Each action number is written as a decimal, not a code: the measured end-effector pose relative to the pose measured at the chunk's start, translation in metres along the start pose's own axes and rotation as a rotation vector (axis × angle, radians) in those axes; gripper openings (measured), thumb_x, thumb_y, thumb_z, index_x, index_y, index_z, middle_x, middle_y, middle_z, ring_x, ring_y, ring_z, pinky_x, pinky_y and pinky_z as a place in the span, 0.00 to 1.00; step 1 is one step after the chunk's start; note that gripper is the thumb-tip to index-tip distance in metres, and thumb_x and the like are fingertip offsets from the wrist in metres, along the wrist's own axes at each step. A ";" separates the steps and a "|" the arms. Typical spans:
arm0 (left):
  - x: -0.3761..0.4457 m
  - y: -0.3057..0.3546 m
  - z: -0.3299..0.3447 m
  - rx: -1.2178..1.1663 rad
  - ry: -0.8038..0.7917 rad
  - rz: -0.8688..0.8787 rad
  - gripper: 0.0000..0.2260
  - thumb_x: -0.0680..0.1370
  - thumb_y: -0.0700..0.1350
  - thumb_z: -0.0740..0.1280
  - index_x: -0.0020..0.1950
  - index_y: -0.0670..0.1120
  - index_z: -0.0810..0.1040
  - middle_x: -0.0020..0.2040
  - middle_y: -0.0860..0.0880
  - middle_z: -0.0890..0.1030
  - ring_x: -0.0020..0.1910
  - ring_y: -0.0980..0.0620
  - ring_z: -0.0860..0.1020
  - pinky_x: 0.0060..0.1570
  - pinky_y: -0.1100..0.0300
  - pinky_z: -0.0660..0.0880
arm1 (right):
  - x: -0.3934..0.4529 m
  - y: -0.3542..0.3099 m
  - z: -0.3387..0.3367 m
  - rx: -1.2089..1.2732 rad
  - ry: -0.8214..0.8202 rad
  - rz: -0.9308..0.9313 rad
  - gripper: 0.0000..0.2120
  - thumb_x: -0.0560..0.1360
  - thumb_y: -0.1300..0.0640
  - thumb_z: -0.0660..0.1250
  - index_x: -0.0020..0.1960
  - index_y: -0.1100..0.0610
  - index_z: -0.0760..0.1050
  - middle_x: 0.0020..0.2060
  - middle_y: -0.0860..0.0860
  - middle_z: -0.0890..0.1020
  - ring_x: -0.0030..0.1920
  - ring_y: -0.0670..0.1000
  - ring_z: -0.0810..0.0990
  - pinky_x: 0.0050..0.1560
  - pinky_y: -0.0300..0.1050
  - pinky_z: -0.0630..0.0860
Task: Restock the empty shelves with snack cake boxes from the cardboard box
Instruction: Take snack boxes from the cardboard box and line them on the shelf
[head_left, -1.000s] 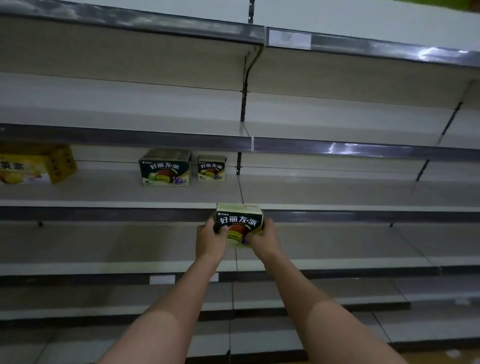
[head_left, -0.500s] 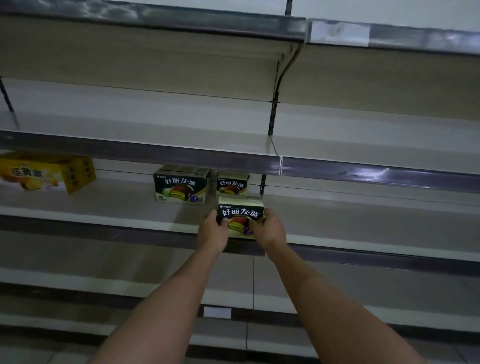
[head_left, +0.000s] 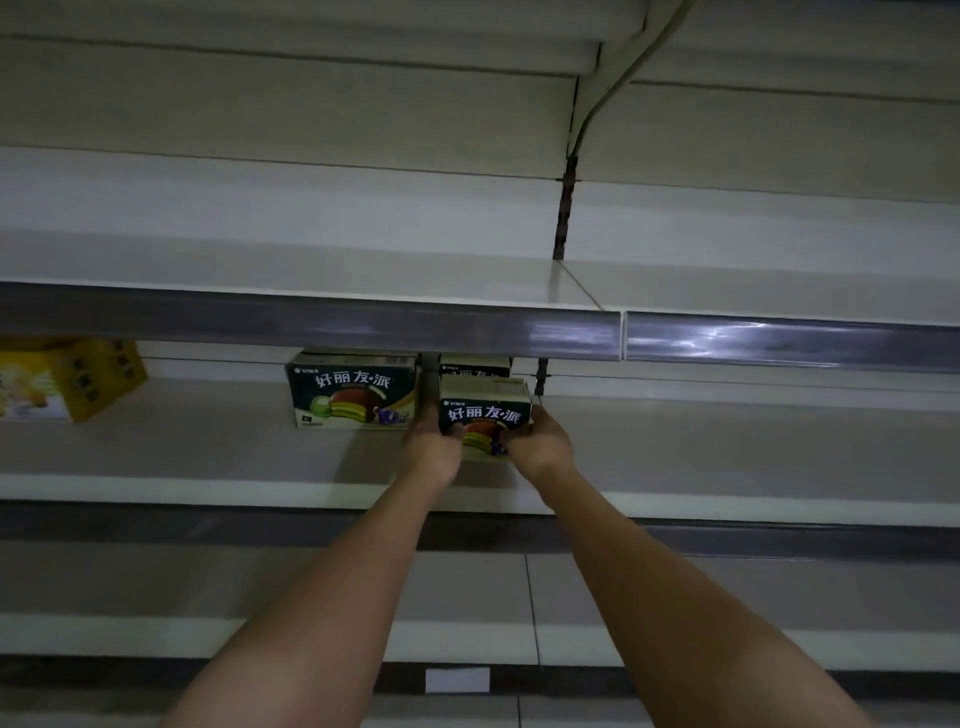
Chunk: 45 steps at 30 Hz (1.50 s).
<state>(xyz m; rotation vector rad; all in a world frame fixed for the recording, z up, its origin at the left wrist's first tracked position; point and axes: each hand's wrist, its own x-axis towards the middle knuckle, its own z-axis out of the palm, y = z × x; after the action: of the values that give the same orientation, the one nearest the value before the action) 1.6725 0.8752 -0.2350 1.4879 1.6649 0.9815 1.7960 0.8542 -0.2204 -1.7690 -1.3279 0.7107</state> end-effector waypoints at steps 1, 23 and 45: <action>0.004 -0.001 0.001 -0.001 -0.009 -0.008 0.24 0.82 0.47 0.59 0.78 0.49 0.56 0.74 0.42 0.63 0.71 0.41 0.66 0.63 0.51 0.67 | 0.007 0.001 0.003 0.004 0.000 0.004 0.18 0.75 0.59 0.66 0.64 0.57 0.71 0.59 0.57 0.80 0.58 0.58 0.78 0.60 0.52 0.75; 0.017 0.023 0.081 -0.133 -0.034 0.131 0.24 0.79 0.46 0.65 0.74 0.49 0.64 0.70 0.43 0.68 0.67 0.41 0.69 0.65 0.51 0.69 | 0.045 0.056 -0.042 -0.108 0.202 -0.020 0.22 0.77 0.58 0.64 0.69 0.56 0.67 0.62 0.59 0.73 0.61 0.60 0.75 0.57 0.48 0.71; 0.031 0.085 0.204 -0.318 -0.295 0.184 0.17 0.76 0.40 0.66 0.63 0.52 0.69 0.61 0.49 0.76 0.62 0.49 0.73 0.62 0.53 0.70 | 0.132 0.132 -0.132 0.185 0.224 0.008 0.18 0.75 0.59 0.64 0.65 0.59 0.70 0.59 0.60 0.78 0.59 0.61 0.76 0.62 0.56 0.73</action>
<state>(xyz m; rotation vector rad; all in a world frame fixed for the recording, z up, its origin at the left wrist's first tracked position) 1.8880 0.9290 -0.2580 1.5014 1.1237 1.0131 2.0088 0.9280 -0.2600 -1.6530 -1.0711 0.6002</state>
